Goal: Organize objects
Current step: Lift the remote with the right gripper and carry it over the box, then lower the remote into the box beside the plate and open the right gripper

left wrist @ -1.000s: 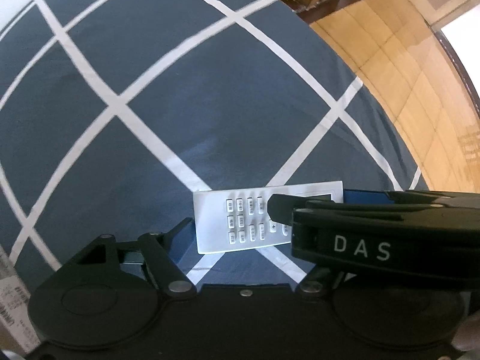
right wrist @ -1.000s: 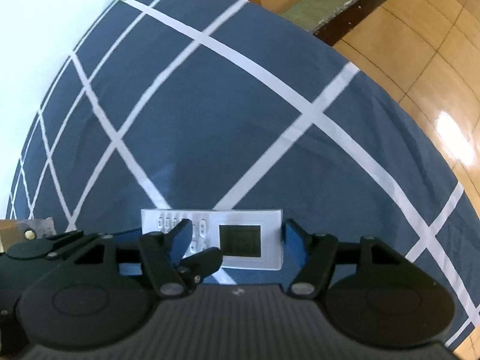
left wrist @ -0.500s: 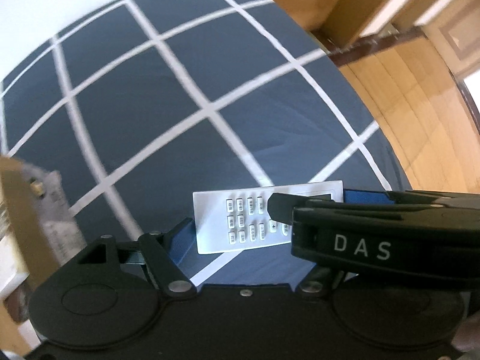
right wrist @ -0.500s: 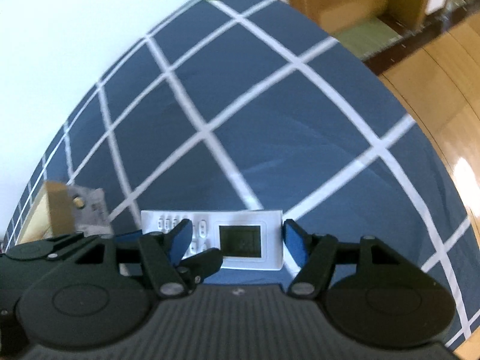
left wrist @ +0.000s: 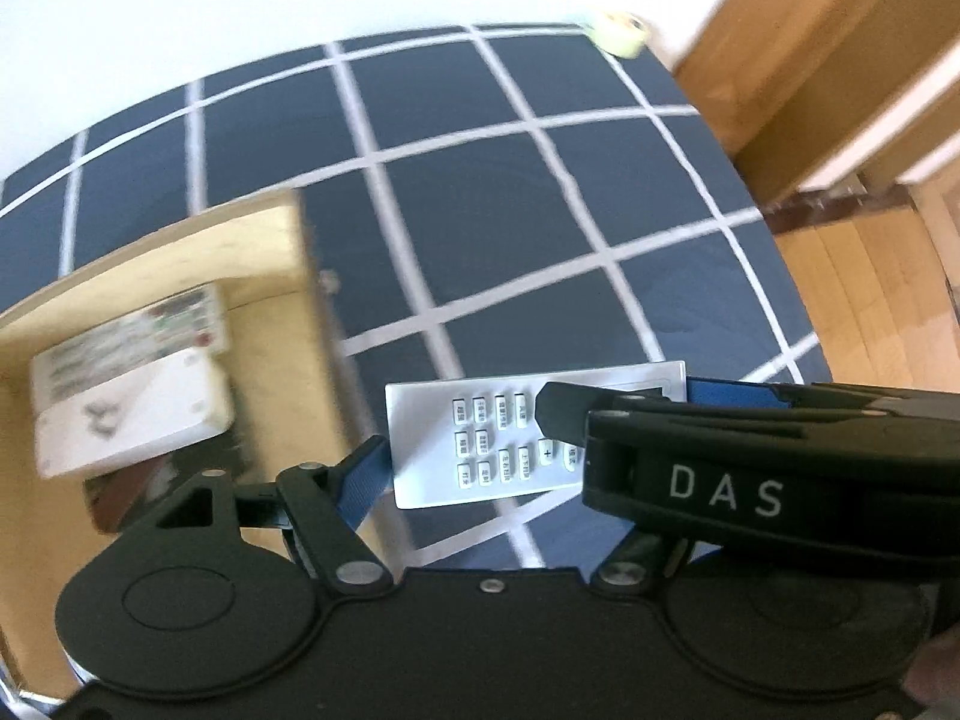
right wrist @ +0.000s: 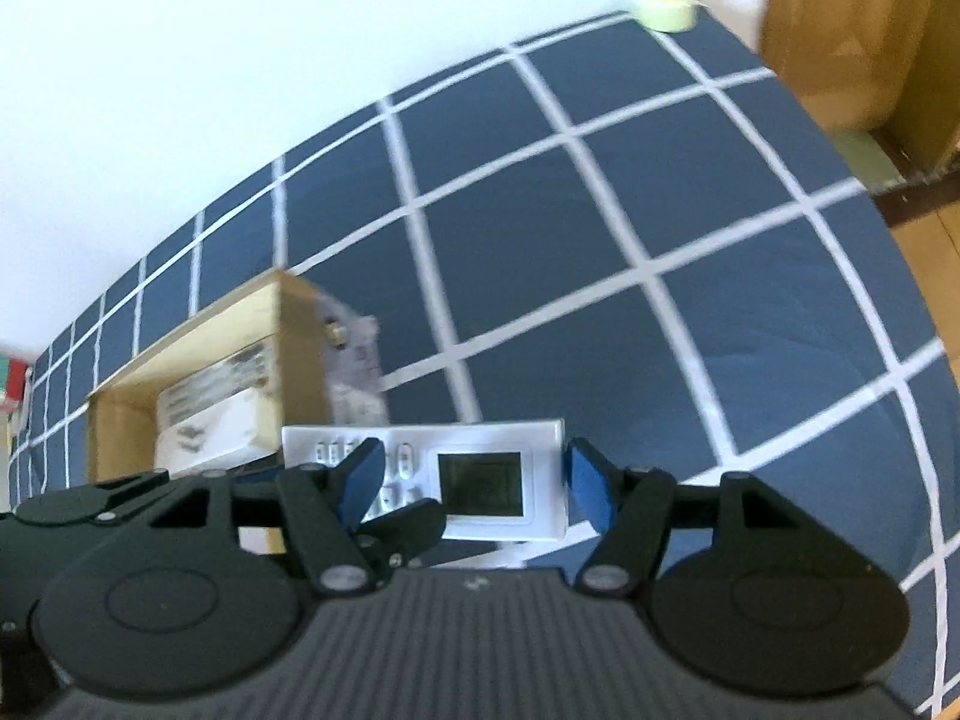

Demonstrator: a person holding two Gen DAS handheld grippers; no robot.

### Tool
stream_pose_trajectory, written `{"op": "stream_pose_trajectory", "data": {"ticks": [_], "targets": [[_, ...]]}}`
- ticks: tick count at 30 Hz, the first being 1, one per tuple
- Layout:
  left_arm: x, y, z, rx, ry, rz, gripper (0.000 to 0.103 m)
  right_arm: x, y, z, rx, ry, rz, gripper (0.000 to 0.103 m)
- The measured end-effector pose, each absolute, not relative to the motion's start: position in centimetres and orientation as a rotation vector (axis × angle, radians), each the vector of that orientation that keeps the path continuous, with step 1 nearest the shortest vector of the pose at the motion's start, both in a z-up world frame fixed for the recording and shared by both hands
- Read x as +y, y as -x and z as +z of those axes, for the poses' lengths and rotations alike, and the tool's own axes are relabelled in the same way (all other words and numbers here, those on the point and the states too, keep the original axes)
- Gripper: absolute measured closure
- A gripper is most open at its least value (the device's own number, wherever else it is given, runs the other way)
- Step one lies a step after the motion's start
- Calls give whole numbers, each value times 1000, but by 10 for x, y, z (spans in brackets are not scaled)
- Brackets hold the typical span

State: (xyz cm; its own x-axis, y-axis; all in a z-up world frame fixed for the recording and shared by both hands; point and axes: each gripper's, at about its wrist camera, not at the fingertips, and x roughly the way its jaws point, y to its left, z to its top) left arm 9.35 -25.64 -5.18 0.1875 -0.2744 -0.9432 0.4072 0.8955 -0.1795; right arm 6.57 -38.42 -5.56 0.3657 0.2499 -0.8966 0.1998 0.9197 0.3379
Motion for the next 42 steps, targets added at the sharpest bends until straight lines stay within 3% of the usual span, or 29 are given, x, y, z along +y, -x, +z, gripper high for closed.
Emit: {"op": "stream_pose_trajectory", "data": {"ticks": [13,24,42], "targets": [[-153,-94,-42,1274,-26,-337,31,-279,-82,-42,1213,-323,189,37],[-75,-103,-65,1326,34,-229,31,-198,-98,-71,1282,-275,293,37],[-47,-143,-123,1441,56,-256,32,-166,-138,-131,1400,-267,267,37]]}}
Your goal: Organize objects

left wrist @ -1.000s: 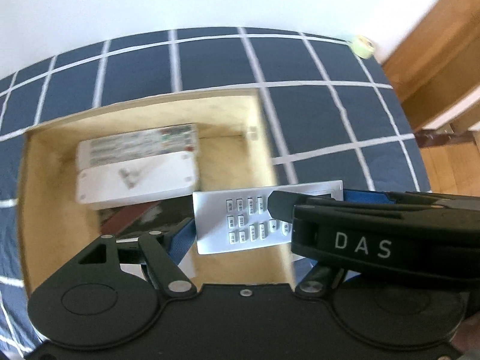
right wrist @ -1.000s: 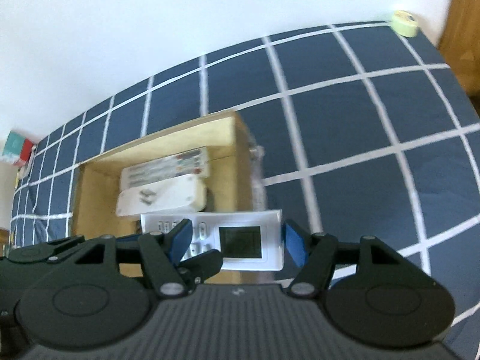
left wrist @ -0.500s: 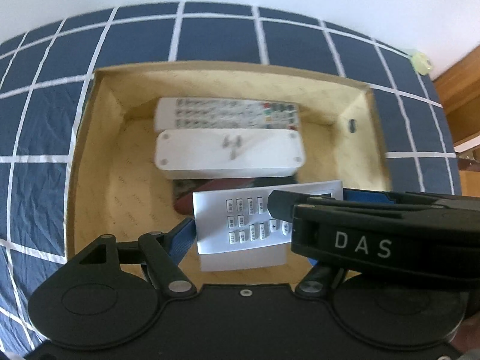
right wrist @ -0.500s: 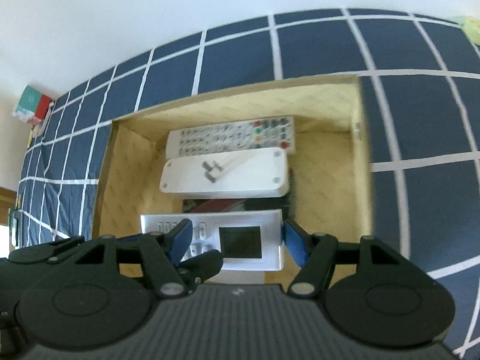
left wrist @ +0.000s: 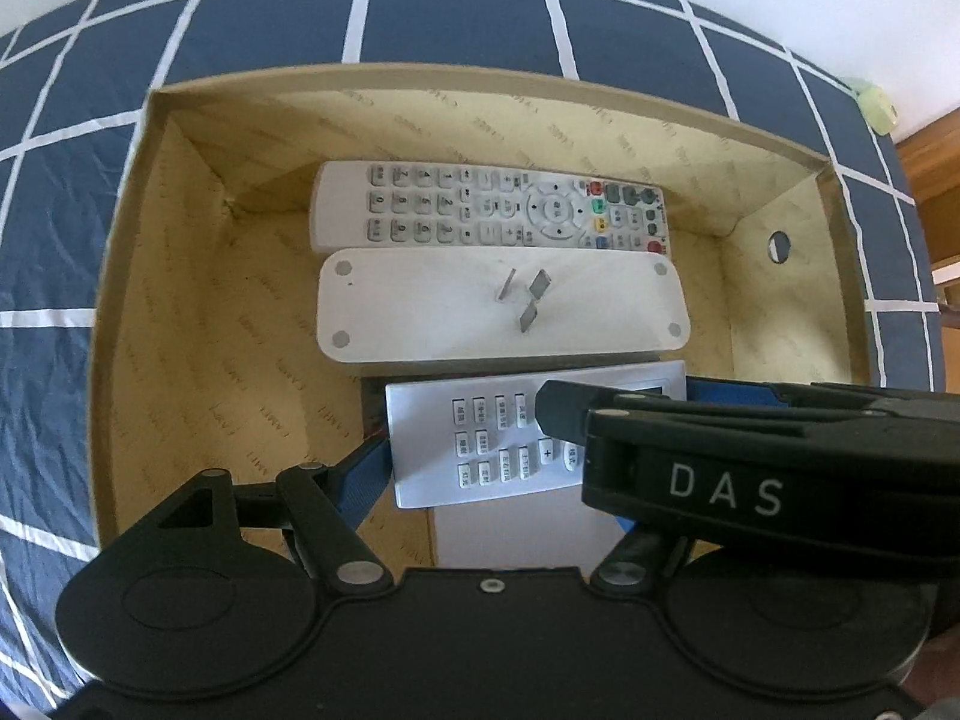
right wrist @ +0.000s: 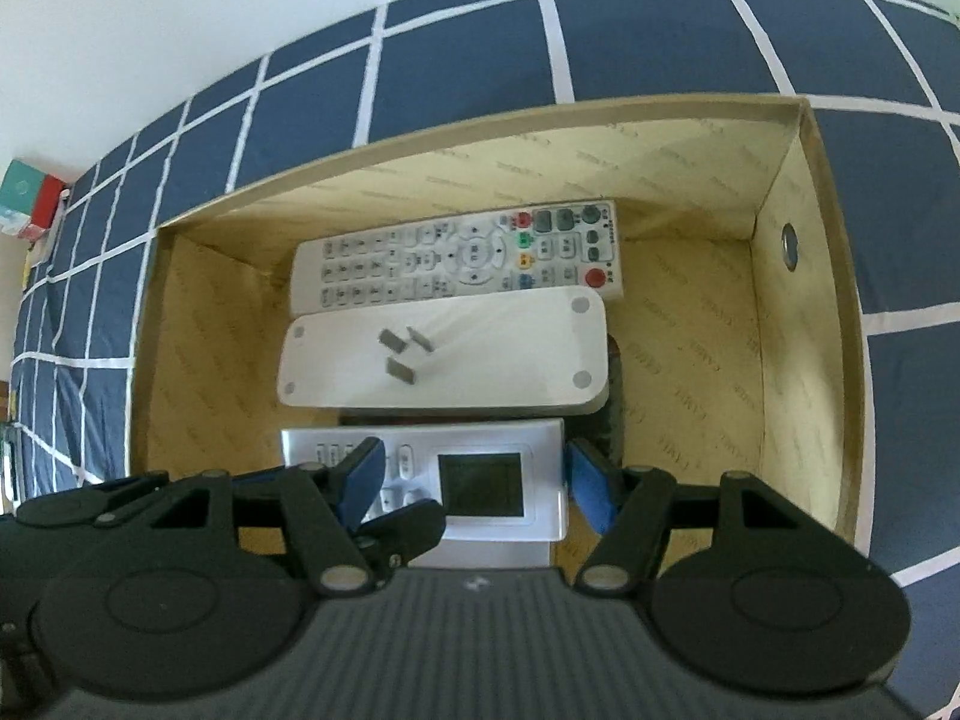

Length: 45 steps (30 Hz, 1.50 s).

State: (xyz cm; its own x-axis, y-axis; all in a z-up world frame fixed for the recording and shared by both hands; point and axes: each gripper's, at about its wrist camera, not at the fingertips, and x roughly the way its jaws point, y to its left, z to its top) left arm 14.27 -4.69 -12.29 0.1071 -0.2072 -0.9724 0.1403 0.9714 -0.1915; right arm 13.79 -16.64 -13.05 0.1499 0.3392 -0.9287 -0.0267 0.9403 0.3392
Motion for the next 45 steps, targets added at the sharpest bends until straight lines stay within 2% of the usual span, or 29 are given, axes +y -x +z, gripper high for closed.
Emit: {"op": "stream_pose_trajectory", "data": {"ticks": [16,29,40,45], "targets": [[-50,-152,-145,1491,55,-276,31,-171,-149,-155,1459,-271,243,37],[-51,-151,-146,1479,53,-255,27,-172,-150,-156,1452,-272,240,36],[-37,-133,-113,1417,52,-193,26,-183,-138,-123,1381,-256,250,36],[-31,-116,-89,1372,55,-155,21,-192,-125,-94,1328,-244,248,34]]}}
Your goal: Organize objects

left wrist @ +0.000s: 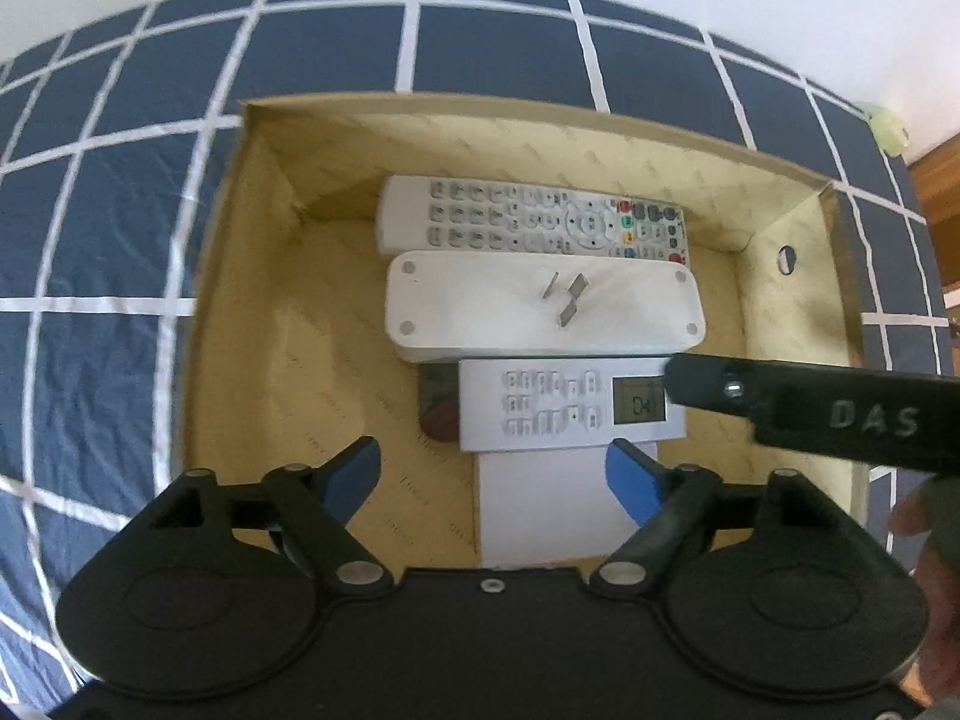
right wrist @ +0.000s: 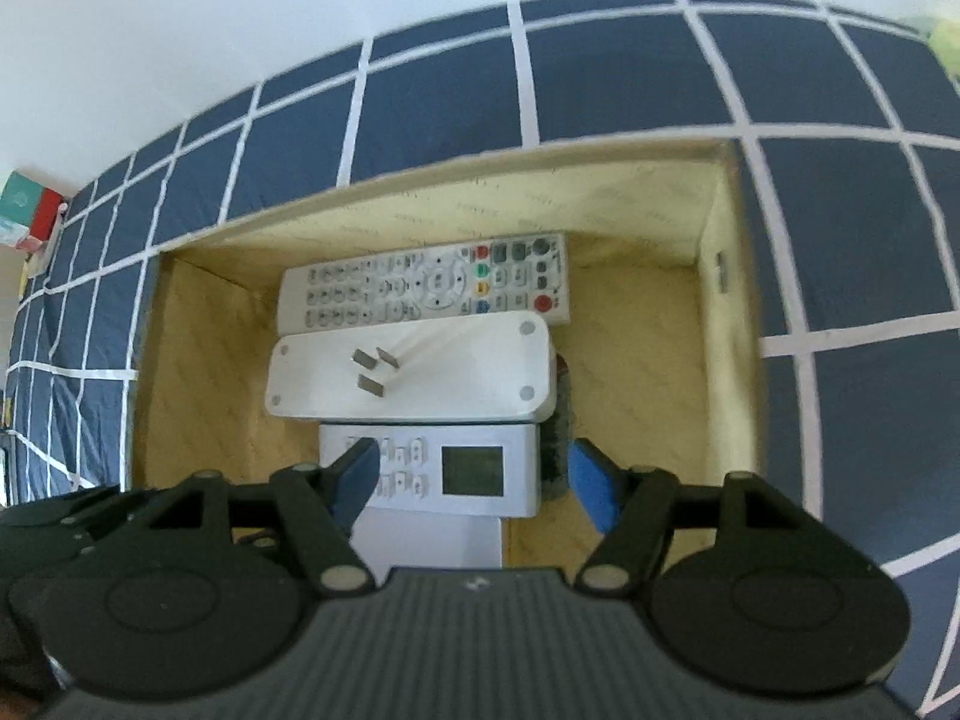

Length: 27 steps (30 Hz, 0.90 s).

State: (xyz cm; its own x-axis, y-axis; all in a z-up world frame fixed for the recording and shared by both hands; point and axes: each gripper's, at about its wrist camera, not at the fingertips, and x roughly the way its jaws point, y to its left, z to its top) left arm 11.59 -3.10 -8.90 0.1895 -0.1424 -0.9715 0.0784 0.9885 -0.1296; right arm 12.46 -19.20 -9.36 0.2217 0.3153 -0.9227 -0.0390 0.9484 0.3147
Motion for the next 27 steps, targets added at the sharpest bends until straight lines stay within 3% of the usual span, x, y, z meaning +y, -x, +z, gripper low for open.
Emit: {"op": "stream_pose_trajectory", "data": {"ticks": [8,13,27], "targets": [[-23,-85,-51,1312,54,-101,21,-210,-91,-52,1267,-224,237,33],[-23,-68,-33,1280,36,-78,20,-220,-70,-32,1234,-214,222,27],[-16,-38,-6,1212,-15,-38,1,-228,-27,-13,1203,-169,221,6]]}}
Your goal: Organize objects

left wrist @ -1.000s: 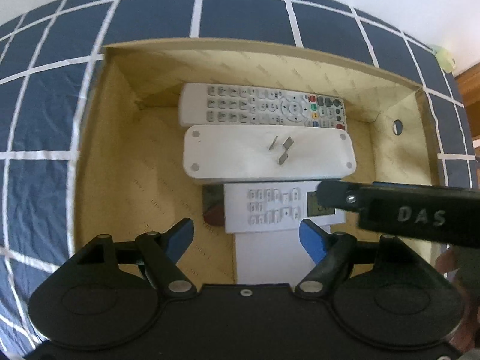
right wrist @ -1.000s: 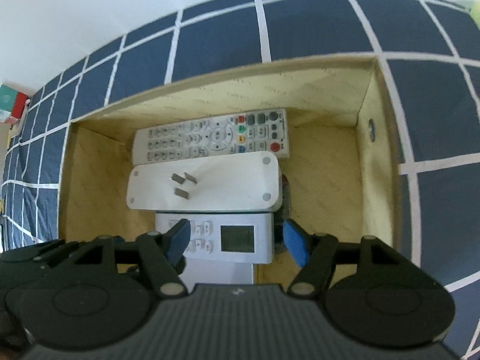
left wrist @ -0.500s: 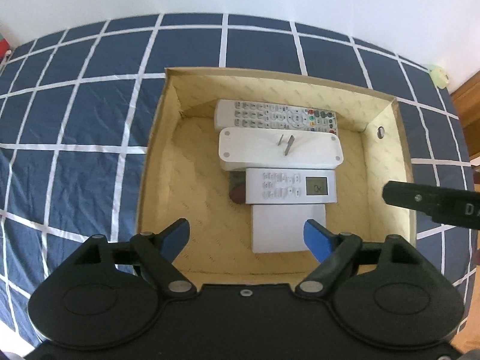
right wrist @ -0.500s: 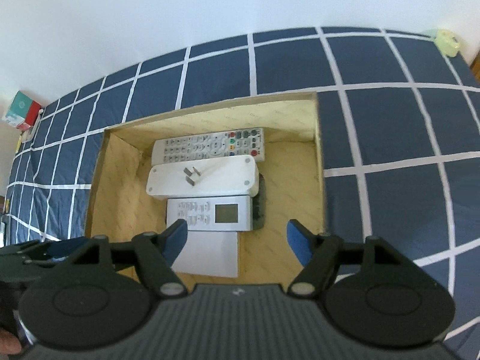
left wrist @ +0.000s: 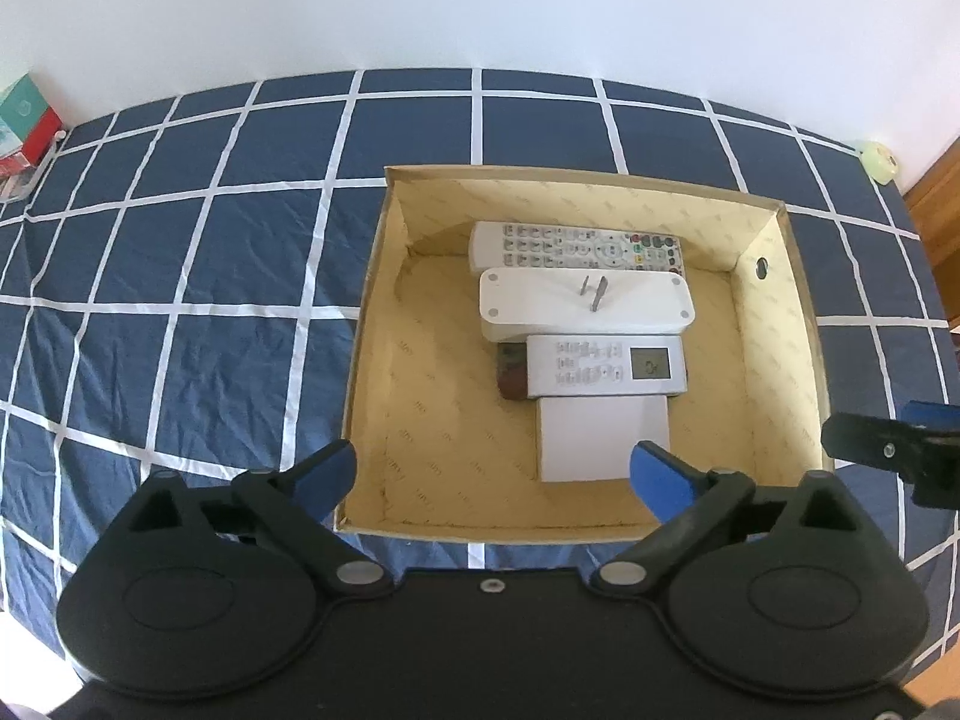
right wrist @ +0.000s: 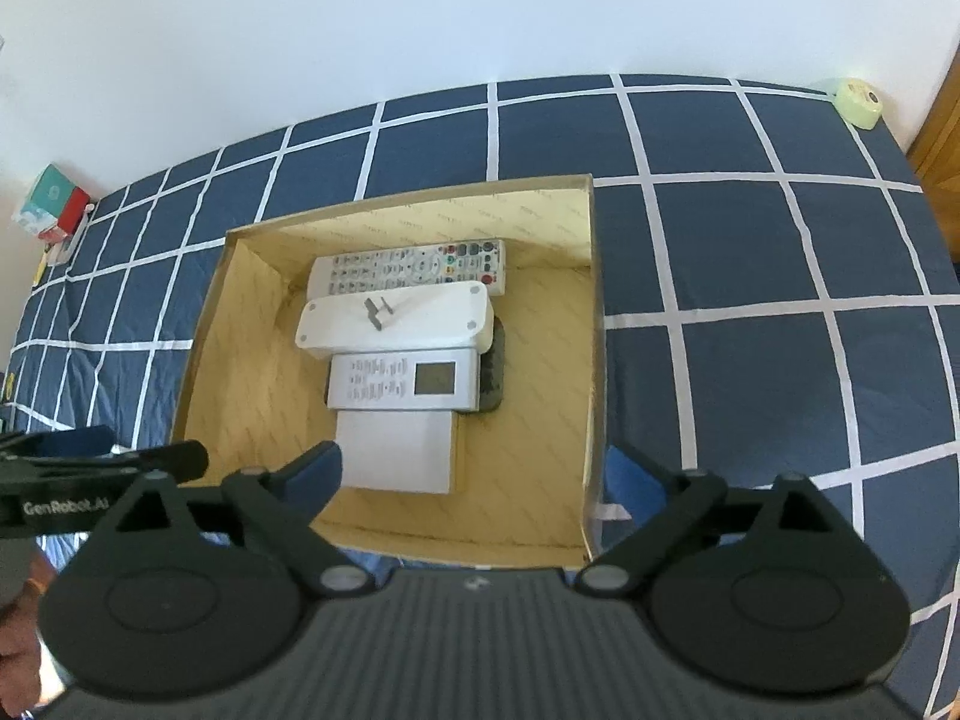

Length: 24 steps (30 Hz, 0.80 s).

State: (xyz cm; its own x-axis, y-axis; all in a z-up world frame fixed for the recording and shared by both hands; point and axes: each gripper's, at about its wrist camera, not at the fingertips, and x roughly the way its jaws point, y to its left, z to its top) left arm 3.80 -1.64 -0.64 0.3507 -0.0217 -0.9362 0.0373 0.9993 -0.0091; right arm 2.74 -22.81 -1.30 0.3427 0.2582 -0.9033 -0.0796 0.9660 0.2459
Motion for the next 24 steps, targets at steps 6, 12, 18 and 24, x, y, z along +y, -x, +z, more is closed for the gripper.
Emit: {"op": "stream_pose_trajectory", "data": {"ticks": [6,12,18,24], "targets": [[-10,-29,-3,1207,-25,-16,0,-227,-18,-14,1209,-171,216,0],[-3,-26,-2,1210,-27,5,0,-223,-12,-15,1215,-164,218,0],[1,-25,-5,1219,-16,8,0,-218,-9,-15,1216,-161,215,0],[2,-23,-4,1213,-25,7,0,-215,-9,-14,1213,-160,213,0]]}}
